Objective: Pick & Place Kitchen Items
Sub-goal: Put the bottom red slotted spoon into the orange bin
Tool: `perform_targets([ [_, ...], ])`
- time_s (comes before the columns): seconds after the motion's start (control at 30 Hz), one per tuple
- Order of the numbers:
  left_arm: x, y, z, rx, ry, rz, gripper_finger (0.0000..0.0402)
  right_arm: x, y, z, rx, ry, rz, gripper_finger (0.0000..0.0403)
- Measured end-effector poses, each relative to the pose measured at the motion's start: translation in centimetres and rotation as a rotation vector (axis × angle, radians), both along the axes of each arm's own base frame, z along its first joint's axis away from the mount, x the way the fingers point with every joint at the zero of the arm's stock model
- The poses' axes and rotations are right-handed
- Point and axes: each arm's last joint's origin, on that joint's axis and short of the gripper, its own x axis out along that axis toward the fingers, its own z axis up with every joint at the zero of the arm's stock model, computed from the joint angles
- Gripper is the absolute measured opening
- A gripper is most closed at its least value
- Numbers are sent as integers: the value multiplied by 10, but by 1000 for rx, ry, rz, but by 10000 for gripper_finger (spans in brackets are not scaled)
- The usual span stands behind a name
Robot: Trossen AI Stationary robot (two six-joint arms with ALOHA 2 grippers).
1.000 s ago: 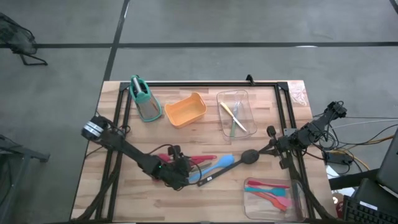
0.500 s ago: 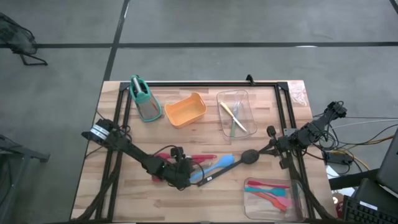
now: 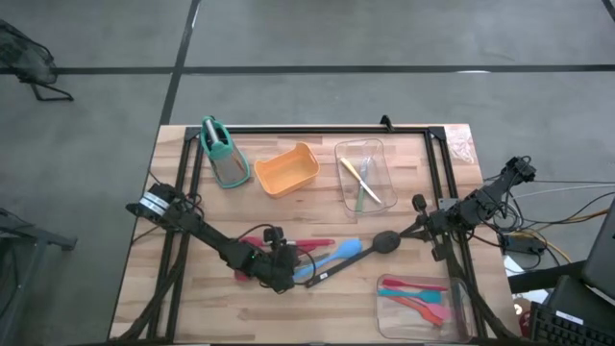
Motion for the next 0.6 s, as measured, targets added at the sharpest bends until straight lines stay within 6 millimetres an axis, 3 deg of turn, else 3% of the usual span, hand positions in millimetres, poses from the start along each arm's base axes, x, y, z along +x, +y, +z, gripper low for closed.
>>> perform_targets([
  [0.6, 6, -5, 7, 16, 0, -58, 114, 0, 0, 0, 0, 0, 0, 8],
])
